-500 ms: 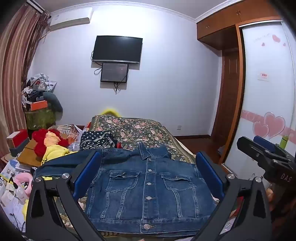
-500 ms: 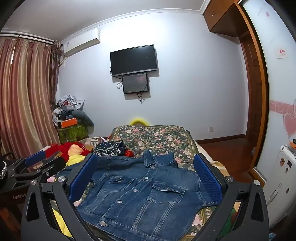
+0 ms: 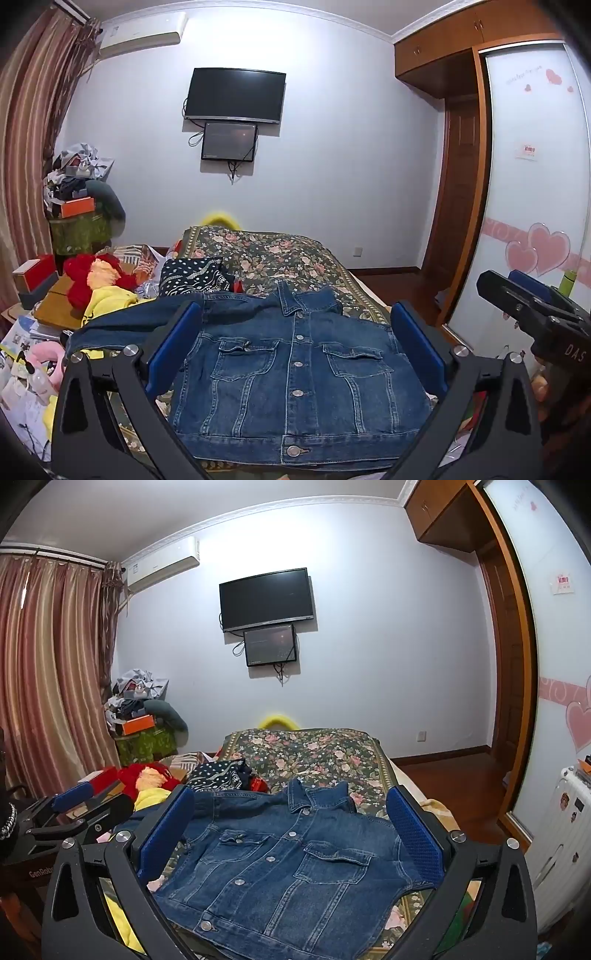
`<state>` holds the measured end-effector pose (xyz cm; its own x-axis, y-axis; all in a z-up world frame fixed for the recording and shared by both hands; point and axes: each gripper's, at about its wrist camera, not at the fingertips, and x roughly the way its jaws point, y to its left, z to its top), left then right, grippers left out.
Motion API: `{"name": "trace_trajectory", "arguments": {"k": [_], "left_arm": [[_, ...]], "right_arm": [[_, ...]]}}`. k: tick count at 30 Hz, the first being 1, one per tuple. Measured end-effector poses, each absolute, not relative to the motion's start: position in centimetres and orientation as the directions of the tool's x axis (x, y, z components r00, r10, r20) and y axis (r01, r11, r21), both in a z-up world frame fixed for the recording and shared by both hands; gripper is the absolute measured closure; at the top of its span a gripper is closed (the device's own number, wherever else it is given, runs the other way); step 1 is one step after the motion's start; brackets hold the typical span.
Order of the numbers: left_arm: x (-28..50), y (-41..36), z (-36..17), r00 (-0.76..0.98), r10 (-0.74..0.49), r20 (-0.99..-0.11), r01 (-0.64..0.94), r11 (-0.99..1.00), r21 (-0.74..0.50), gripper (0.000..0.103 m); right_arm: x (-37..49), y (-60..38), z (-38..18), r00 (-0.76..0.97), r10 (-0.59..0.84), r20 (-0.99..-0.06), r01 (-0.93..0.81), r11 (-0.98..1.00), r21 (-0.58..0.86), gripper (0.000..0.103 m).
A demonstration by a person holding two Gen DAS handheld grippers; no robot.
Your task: Fold large clothes
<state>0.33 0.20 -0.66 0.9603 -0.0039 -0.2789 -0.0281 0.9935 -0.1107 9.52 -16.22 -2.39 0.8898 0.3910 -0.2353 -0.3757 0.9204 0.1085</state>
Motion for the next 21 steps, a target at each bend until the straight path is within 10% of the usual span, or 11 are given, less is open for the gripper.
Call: {"name": "trace_trajectory", "arguments": {"k": [21], "left_arm": [[0.54, 0.12, -0.61, 0.958, 0.0, -0.286, -0.033, 0.993, -0.109, 0.0]], "right_arm": [[9.94, -16.16, -3.03, 0.887, 0.392, -0.244, -0.373, 0.92, 0.124, 0.0]]}}
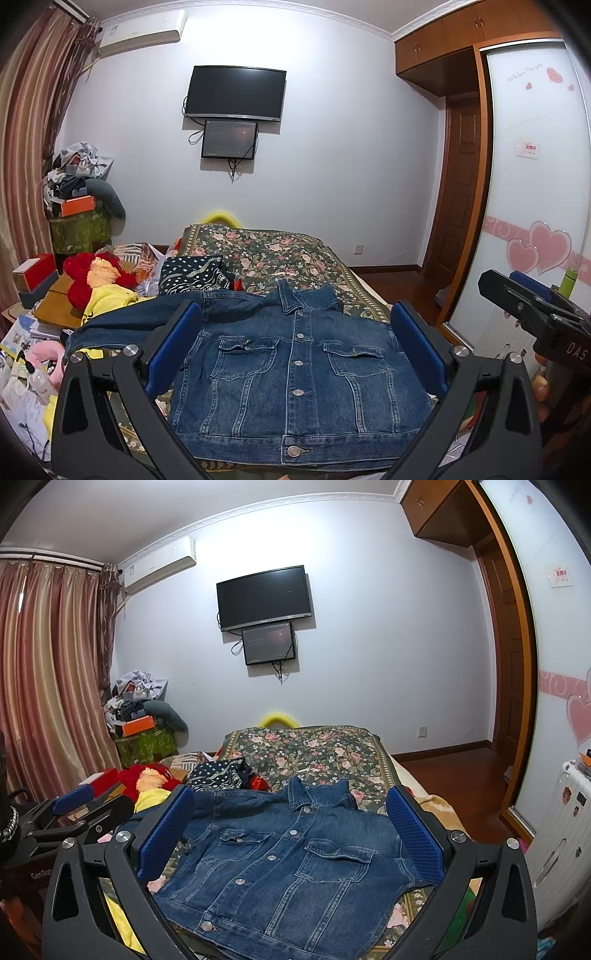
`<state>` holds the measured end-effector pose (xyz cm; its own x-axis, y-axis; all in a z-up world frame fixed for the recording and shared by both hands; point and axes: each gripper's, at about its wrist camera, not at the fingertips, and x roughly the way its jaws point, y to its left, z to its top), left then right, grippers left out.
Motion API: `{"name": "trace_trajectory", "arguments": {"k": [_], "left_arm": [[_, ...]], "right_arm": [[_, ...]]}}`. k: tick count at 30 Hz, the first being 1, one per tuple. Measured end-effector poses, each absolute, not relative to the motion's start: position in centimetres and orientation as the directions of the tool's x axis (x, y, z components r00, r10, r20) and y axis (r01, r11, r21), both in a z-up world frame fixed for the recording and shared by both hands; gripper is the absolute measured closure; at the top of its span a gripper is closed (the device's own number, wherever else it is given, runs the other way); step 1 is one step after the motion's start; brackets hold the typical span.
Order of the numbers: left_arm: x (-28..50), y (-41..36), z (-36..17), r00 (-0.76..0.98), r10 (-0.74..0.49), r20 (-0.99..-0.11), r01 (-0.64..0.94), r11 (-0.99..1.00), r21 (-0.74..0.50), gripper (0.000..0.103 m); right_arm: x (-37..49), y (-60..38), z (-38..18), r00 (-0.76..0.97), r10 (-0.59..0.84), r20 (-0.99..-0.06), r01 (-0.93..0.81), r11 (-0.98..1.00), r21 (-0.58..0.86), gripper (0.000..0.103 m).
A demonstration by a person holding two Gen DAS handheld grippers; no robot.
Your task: Fold large clothes
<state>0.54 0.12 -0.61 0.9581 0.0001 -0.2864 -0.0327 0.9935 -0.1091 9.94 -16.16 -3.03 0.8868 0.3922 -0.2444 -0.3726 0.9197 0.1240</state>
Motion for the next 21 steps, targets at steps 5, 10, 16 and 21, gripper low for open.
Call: {"name": "trace_trajectory", "arguments": {"k": [5, 10, 16, 21], "left_arm": [[0.64, 0.26, -0.76, 0.957, -0.002, -0.291, -0.032, 0.993, -0.111, 0.0], [0.78, 0.36, -0.76, 0.956, -0.002, -0.294, -0.032, 0.993, -0.112, 0.0], [0.96, 0.52, -0.87, 0.955, -0.001, -0.298, -0.035, 0.993, -0.114, 0.0], [0.97, 0.55, -0.89, 0.954, -0.002, -0.299, -0.034, 0.993, -0.114, 0.0]], "right_arm": [[9.91, -16.42, -3.01, 0.887, 0.392, -0.244, -0.372, 0.92, 0.127, 0.0], [10.01, -16.37, -3.1, 0.887, 0.391, -0.247, -0.369, 0.92, 0.131, 0.0], [10.03, -16.42, -3.13, 0.887, 0.391, -0.247, -0.37, 0.92, 0.131, 0.0], [10.04, -16.44, -3.31, 0.886, 0.392, -0.248, -0.369, 0.92, 0.134, 0.0]]}}
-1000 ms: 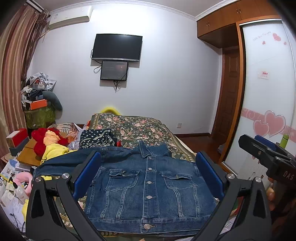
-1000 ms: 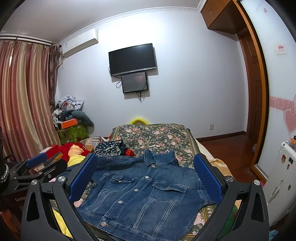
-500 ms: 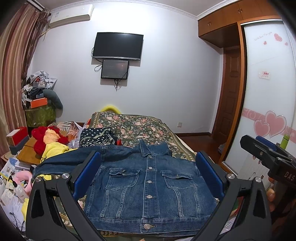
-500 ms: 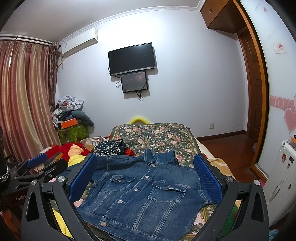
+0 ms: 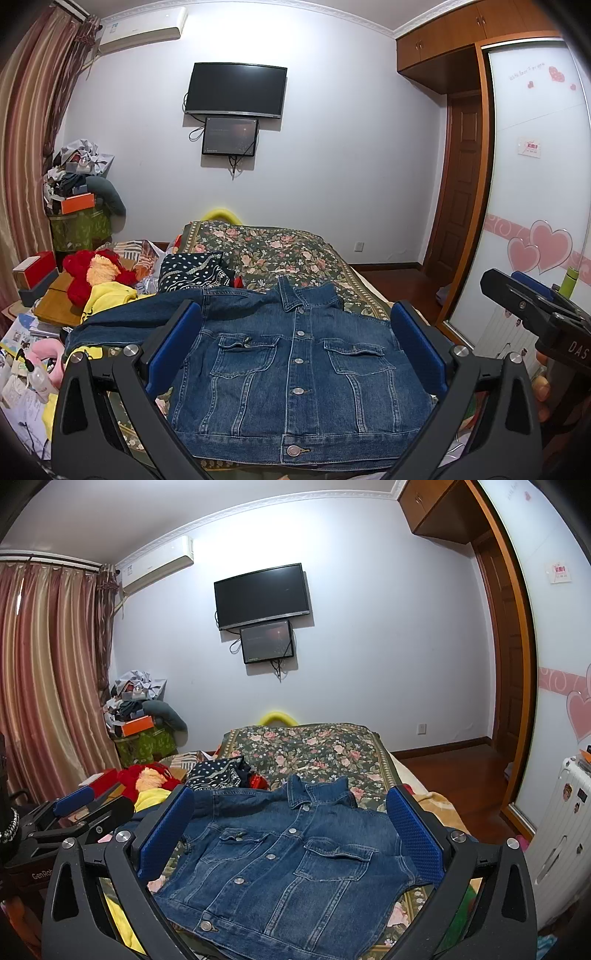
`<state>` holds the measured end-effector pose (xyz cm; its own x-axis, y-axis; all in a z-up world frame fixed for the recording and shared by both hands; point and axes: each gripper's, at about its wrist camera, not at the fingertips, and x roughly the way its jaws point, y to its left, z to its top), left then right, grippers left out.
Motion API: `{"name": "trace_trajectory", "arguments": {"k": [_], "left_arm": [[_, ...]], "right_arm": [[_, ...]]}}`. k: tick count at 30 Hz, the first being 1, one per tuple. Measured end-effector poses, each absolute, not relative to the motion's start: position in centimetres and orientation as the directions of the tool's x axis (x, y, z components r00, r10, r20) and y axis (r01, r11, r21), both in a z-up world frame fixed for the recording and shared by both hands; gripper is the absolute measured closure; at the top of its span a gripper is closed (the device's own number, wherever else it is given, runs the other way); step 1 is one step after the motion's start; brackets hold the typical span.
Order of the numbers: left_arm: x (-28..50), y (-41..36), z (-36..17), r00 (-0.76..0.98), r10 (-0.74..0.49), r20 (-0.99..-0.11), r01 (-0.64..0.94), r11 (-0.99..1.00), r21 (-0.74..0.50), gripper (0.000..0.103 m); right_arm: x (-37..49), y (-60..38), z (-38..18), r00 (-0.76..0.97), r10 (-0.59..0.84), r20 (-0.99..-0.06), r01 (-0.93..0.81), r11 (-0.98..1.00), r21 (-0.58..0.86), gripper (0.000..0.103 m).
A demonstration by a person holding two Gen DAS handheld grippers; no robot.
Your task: Fold large clothes
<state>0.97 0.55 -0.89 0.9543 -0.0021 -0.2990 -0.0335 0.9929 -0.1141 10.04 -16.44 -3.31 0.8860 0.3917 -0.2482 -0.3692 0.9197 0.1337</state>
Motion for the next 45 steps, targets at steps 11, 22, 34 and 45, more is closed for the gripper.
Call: {"name": "trace_trajectory", "arguments": {"k": [11, 22, 34, 45], "left_arm": [[1.3, 0.7, -1.1, 0.95, -0.005, -0.311, -0.034, 0.992, -0.119, 0.0], [1.9, 0.9, -1.3, 0.946, 0.002, -0.325, -0.045, 0.991, -0.125, 0.0], [3.7, 1.7, -1.9, 0.934, 0.009, -0.357, -0.06, 0.99, -0.131, 0.0], [8.5, 5.6, -4.4, 0.899, 0.067, -0.434, -0.145, 0.978, -0.149, 0.0]], "right_arm": [[10.3, -16.5, -3.5, 0.883, 0.39, -0.261, -0.365, 0.92, 0.141, 0.0], [10.8, -16.8, -3.4, 0.88, 0.388, -0.275, -0.358, 0.921, 0.154, 0.0], [12.5, -16.3, -3.9, 0.871, 0.376, -0.317, -0.34, 0.926, 0.164, 0.0], [16.6, -14.4, -5.3, 0.837, 0.355, -0.417, -0.327, 0.935, 0.138, 0.0]]}}
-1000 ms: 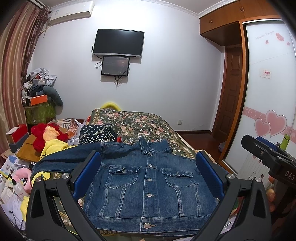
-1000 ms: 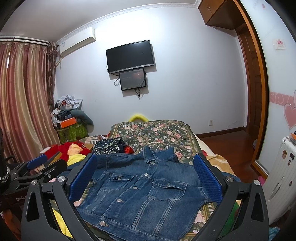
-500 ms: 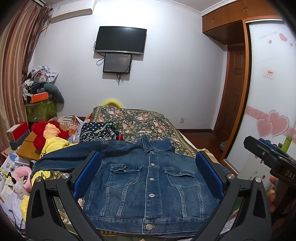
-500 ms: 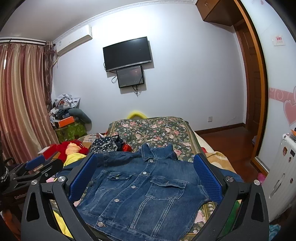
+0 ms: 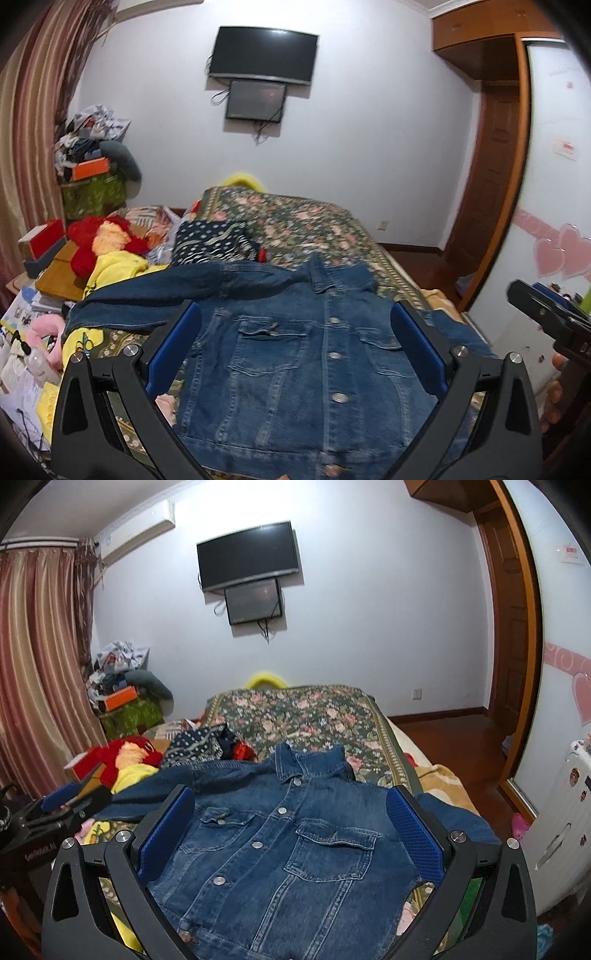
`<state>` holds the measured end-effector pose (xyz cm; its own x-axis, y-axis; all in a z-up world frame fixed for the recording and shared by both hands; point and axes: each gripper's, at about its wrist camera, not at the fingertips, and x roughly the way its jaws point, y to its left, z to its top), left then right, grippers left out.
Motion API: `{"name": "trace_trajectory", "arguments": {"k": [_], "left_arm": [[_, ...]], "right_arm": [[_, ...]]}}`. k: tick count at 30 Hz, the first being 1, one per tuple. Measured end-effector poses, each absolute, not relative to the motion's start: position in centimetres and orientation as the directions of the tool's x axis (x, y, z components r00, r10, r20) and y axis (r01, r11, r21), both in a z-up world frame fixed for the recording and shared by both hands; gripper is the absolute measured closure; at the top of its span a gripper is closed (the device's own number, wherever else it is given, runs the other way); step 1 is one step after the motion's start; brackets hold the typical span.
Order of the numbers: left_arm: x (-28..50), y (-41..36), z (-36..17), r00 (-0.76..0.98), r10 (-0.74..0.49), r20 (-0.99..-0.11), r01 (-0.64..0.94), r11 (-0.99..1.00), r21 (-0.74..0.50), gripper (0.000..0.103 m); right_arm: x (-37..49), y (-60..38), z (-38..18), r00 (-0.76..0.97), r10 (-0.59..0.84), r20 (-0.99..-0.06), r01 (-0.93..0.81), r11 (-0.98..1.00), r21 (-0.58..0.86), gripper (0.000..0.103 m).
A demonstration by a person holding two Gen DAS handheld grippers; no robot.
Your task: Fold large clothes
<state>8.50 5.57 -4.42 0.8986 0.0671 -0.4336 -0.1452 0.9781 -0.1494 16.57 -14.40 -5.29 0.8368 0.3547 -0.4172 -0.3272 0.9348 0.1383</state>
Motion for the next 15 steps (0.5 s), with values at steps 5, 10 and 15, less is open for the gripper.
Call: {"name": "trace_trajectory", "arguments": {"k": [5, 10, 15], "left_arm": [[11.5, 9.4, -6.2, 0.864, 0.147, -0.481, -0.241, 0.96, -0.139, 0.0], [14.2, 14.0, -8.7, 0.811, 0.288, -0.51, -0.371, 0.926, -0.068, 0.0], [17.0, 17.8, -12.2, 0.74, 0.35, -0.574, -0.426, 0.905, 0.002, 0.0]], "right_arm": [[19.9, -13.2, -6.7, 0.813, 0.326, -0.483, -0.311, 0.944, 0.113, 0.0], [23.4, -12.4, -8.8, 0.776, 0.265, -0.573, -0.256, 0.962, 0.098, 0.0], [26.3, -12.0, -11.5, 0.711, 0.246, -0.659, -0.228, 0.967, 0.115, 0.0]]}}
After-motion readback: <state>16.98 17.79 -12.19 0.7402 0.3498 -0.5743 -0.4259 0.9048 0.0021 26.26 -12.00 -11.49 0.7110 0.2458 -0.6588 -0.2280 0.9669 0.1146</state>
